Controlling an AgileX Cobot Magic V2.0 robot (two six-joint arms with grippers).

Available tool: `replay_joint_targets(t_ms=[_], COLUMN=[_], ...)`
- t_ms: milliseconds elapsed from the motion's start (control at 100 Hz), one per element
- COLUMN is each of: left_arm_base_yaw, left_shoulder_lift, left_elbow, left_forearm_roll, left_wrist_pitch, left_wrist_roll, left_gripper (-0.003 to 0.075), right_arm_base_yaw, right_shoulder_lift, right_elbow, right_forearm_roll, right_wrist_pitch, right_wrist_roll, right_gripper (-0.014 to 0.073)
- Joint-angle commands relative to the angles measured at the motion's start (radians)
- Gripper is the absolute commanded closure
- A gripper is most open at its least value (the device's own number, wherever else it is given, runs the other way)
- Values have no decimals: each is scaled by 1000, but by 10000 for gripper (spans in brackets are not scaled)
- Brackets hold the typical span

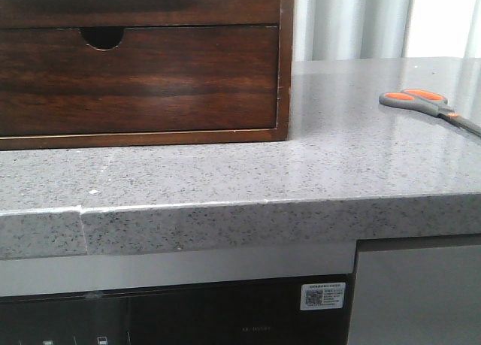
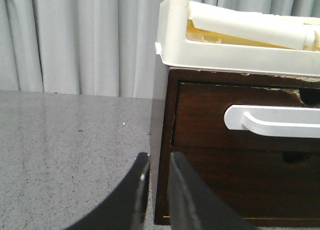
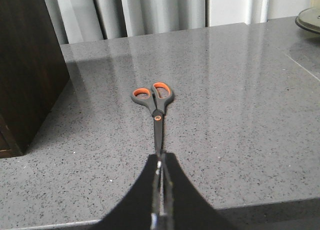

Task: Put scissors in drawer with both arms
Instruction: 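Grasp the white drawer handle with the left gripper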

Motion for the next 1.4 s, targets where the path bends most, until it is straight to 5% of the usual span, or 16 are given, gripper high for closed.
replay_joint_targets(t_ms=[0,100,340,560,710,980,1390], left_arm_base_yaw=[1,1,-8,-104,-142,-142,-142], left_shoulder_lift=[37,78,216,358,493,714,866], left_elbow=[-34,-34,-36,-36,-47,-152,-260], left_forearm_roll=[-6,-10,95,601,784,980,1036], left_wrist_pitch=[-126,-197,-334,-603,-805,-831,-821], left_wrist_roll=[4,4,7,7,10,114,328], left_gripper=[494,412,417,419,441,444,444], right_arm_base_yaw=[2,2,2,2,2,2,2], right_shoulder_lift=[19,19,19,19,19,19,19], right_elbow=[-35,-35,-35,-35,-35,-35,-35], right_forearm_roll=[0,0,0,0,0,0,0], right_wrist_pitch=[-58,-47,-37,-36,-36,-36,-36], right_wrist_roll=[-1,-1,-1,-1,-1,-1,-1], right_gripper=[659,659,659,659,659,659,659])
